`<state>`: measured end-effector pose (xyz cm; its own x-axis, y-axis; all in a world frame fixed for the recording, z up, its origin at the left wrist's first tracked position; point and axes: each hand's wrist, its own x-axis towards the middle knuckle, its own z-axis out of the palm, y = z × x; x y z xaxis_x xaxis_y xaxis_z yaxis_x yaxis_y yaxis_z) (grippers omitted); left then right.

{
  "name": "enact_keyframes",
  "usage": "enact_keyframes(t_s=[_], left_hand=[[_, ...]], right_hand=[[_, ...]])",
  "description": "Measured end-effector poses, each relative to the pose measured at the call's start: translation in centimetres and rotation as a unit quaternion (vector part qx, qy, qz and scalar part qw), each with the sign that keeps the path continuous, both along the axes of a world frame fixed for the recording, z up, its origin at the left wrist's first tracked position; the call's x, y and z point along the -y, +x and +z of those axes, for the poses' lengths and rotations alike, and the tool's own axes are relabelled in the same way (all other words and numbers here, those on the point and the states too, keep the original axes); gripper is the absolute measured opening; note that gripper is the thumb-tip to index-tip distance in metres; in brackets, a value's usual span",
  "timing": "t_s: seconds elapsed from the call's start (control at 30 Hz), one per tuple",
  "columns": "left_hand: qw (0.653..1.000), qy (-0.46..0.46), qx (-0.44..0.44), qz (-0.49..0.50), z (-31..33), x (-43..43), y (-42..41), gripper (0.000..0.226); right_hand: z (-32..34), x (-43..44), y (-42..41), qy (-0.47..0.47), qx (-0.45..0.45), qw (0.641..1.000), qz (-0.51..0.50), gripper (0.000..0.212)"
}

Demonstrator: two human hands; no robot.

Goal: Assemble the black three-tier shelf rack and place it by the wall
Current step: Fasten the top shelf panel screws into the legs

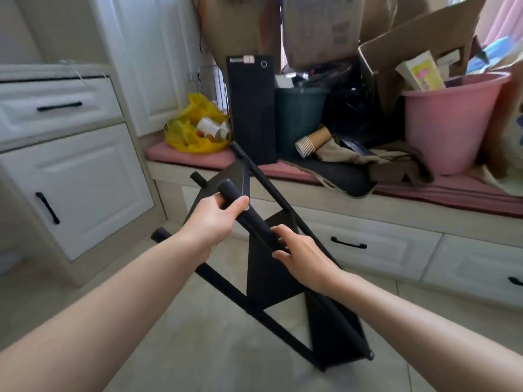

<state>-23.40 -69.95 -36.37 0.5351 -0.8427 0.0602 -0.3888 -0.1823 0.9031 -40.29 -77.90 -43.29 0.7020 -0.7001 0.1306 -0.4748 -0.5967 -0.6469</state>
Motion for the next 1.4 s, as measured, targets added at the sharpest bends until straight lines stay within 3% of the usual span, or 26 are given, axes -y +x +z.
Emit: enact_keyframes(t_s=[0.3,0.4,0.57,0.7,0.83,0.97,1.13,1.3,1.4], left_hand=[[0.997,-0.036,0.073,0.003,4.1,-1.7,-2.6,0.011],[0.994,-0.059,0.087,-0.013,4.4,-3.1,-3.5,0.022],[0.981,-0.115,0.151,-0.026,3.4,-5.4,-5.0,0.017],[0.951,-0.184,0.243,0.044,1.7,-6.4,-7.8,0.023],[0.935,-0.2,0.269,0.116,0.0,-7.0,-9.9,0.036],[0.92,-0.243,0.274,0.141,-1.3,-8.1,-10.2,0.024],[0.926,-0.252,0.249,0.128,-2.0,-9.6,-9.8,0.026],[0.935,-0.261,0.217,0.101,-2.1,-10.2,-8.7,0.017],[0.944,-0.264,0.181,0.078,-2.1,-10.7,-7.6,0.015]], right_hand=[[0.2,-3.2,0.9,0.126,0.152,0.98,-0.04,0.038],[0.1,-4.7,0.5,0.163,0.178,0.97,-0.026,0.036],[-0.6,-7.2,-0.8,0.201,0.199,0.959,-0.002,0.034],[-1.0,-8.4,-1.0,0.208,0.219,0.953,-0.008,0.037],[-1.4,-10.0,-1.1,0.204,0.221,0.954,0.011,0.031],[-1.1,-10.5,-1.8,0.195,0.187,0.962,0.047,0.022],[-0.9,-11.3,-1.7,0.194,0.149,0.968,0.059,0.023],[0.5,-9.4,-2.3,0.287,0.102,0.949,0.083,0.026],[0.9,-6.9,-3.0,0.292,0.129,0.947,0.029,0.015]])
